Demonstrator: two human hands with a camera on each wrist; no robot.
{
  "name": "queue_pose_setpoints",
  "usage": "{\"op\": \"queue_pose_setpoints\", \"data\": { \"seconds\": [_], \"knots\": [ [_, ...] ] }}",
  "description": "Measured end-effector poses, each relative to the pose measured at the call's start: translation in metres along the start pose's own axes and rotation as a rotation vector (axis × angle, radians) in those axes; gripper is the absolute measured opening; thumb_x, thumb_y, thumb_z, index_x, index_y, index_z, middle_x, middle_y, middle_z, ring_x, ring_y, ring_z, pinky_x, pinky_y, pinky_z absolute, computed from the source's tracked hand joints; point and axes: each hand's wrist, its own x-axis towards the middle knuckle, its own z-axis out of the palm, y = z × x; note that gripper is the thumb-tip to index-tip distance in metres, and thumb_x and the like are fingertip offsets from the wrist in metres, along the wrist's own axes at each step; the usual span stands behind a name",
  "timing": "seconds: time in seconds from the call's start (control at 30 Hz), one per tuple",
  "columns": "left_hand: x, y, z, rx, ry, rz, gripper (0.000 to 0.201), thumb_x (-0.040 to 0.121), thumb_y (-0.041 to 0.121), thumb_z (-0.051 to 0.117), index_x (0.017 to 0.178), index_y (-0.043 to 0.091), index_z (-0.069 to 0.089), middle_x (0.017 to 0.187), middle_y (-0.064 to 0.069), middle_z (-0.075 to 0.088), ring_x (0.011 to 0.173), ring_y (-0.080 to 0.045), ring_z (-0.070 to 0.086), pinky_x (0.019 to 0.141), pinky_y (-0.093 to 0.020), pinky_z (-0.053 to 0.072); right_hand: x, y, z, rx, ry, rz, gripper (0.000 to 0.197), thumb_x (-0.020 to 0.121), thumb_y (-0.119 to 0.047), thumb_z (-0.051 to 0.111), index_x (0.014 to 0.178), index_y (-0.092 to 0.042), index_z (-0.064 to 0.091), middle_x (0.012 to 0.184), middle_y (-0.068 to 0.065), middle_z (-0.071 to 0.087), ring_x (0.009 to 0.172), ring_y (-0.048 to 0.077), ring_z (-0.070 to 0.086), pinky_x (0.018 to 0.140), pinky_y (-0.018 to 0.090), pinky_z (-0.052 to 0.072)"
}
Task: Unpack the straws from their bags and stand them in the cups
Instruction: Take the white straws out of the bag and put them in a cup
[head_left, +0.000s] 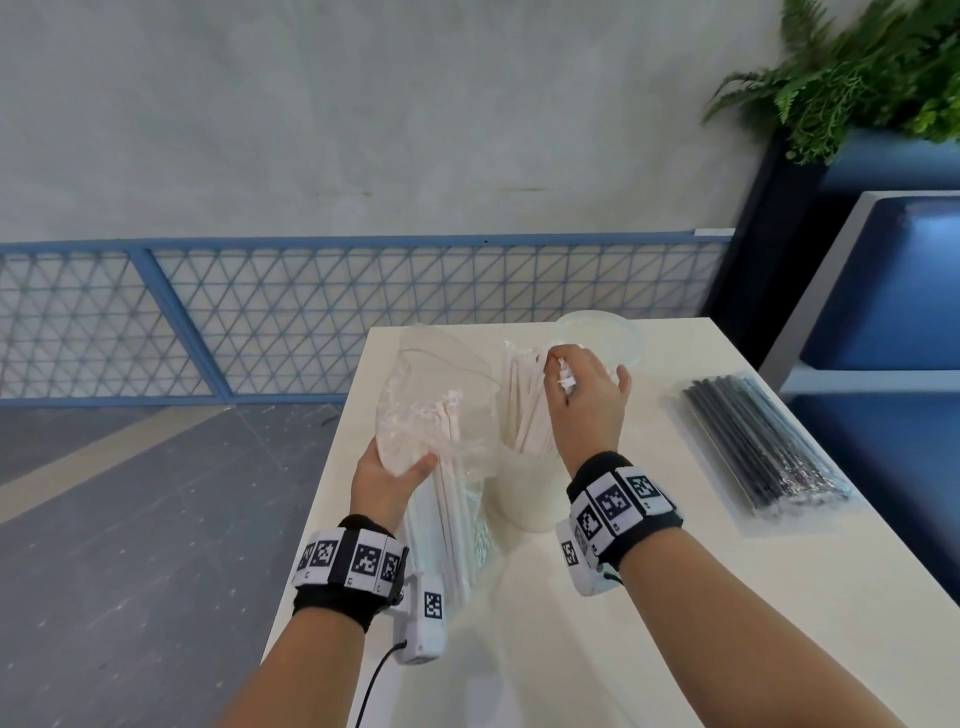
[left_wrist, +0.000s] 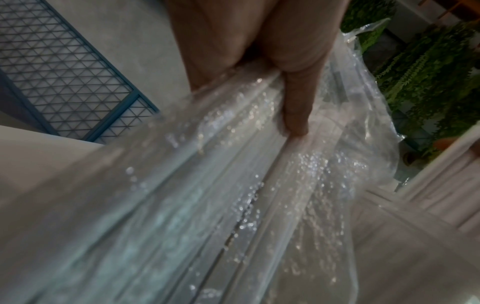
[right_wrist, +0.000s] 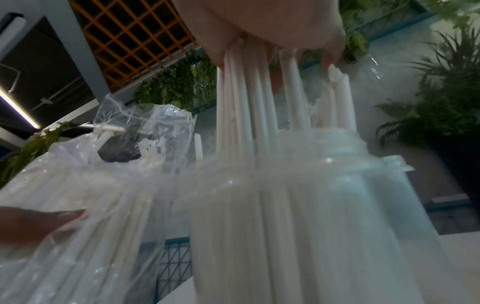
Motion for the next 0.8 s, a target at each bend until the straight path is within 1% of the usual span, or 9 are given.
{"op": "queue_pose_setpoints", "data": {
  "seconds": [0.07,0.13,0.2,0.27,0.33,0.43,0.53,0.7,0.8],
  "knots": [
    [0.001,-0.001,0.000,0.003,-0.007,-0.004,0.043,0.074,0.010,0.076,0.113,0.007,0.058,0.103,-0.008,0.066,0.098,-0.024,0.061,0.087,-0.031,0.045,0.002,-0.002,0.003,-0.039,-0.061,-0.041,0.020,0.090,-0.025,0.046,0.096,-0.017,0.063,0.097,-0.002,0.066,0.086,0.026,0.062,0.110,0.045,0.016],
    [0.001,-0.001,0.000,0.000,-0.010,-0.007,0.042,0.074,0.010,0.075,0.113,0.008,0.058,0.103,-0.008,0.065,0.098,-0.024,0.061,0.087,-0.030,0.045,0.002,0.002,0.005,-0.020,-0.073,-0.105,0.037,0.085,-0.042,0.042,0.106,-0.020,0.062,0.114,0.000,0.062,0.109,0.025,0.055,0.108,0.044,0.023],
    [0.001,-0.001,-0.001,-0.004,-0.012,-0.009,0.042,0.074,0.010,0.075,0.112,0.008,0.058,0.102,-0.008,0.065,0.099,-0.024,0.060,0.087,-0.030,0.044,-0.003,0.010,0.007,0.043,-0.045,-0.082,0.064,0.076,-0.056,0.052,0.130,-0.022,0.046,0.141,0.005,0.040,0.132,0.024,0.032,0.111,0.042,0.023],
    [0.001,-0.002,-0.002,-0.011,-0.011,-0.009,0.039,0.074,0.011,0.076,0.109,0.011,0.058,0.102,-0.008,0.065,0.099,-0.024,0.061,0.088,-0.031,0.045,-0.012,0.015,0.005,0.148,-0.033,0.030,0.096,0.065,-0.064,0.062,0.143,-0.025,0.023,0.152,0.009,0.013,0.141,0.027,0.012,0.115,0.049,0.021],
    [0.001,-0.002,-0.003,-0.008,-0.012,-0.008,0.039,0.073,0.011,0.076,0.108,0.012,0.058,0.103,-0.009,0.065,0.100,-0.025,0.061,0.089,-0.033,0.046,-0.017,0.017,0.004,0.165,-0.027,0.108,0.114,0.057,-0.064,0.070,0.146,-0.026,0.010,0.154,0.010,0.000,0.144,0.031,-0.001,0.116,0.054,0.015],
    [0.001,-0.003,-0.003,-0.009,-0.017,-0.002,0.041,0.073,0.011,0.076,0.110,0.009,0.058,0.103,-0.009,0.065,0.100,-0.026,0.061,0.089,-0.033,0.046,-0.017,0.015,0.000,0.228,-0.026,0.243,0.125,0.056,-0.045,0.083,0.148,-0.026,0.000,0.154,0.010,-0.011,0.145,0.027,-0.003,0.117,0.045,0.012],
    [0.001,-0.003,-0.004,-0.017,-0.032,-0.004,0.041,0.074,0.011,0.076,0.111,0.010,0.058,0.104,-0.009,0.066,0.101,-0.025,0.061,0.088,-0.032,0.046,-0.015,0.015,-0.002,0.359,-0.137,0.324,0.129,0.060,-0.024,0.087,0.147,-0.027,-0.009,0.155,0.009,-0.002,0.143,0.017,0.010,0.111,0.029,0.014],
    [0.003,-0.004,-0.004,-0.008,-0.040,-0.014,0.040,0.073,0.013,0.077,0.109,0.013,0.058,0.104,-0.009,0.066,0.102,-0.025,0.061,0.089,-0.033,0.046,-0.010,0.012,0.003,0.190,-0.111,0.356,0.131,0.059,-0.021,0.087,0.146,-0.035,-0.011,0.143,0.011,0.041,0.131,0.027,0.040,0.113,0.043,0.027],
    [0.003,-0.004,-0.004,-0.014,-0.042,-0.021,0.041,0.073,0.012,0.076,0.110,0.012,0.058,0.104,-0.008,0.066,0.101,-0.025,0.061,0.090,-0.033,0.046,-0.010,0.011,0.008,0.180,-0.075,0.370,0.131,0.062,-0.018,0.085,0.141,-0.044,-0.016,0.114,0.016,0.058,0.110,0.032,0.053,0.102,0.046,0.041]
  ]
}}
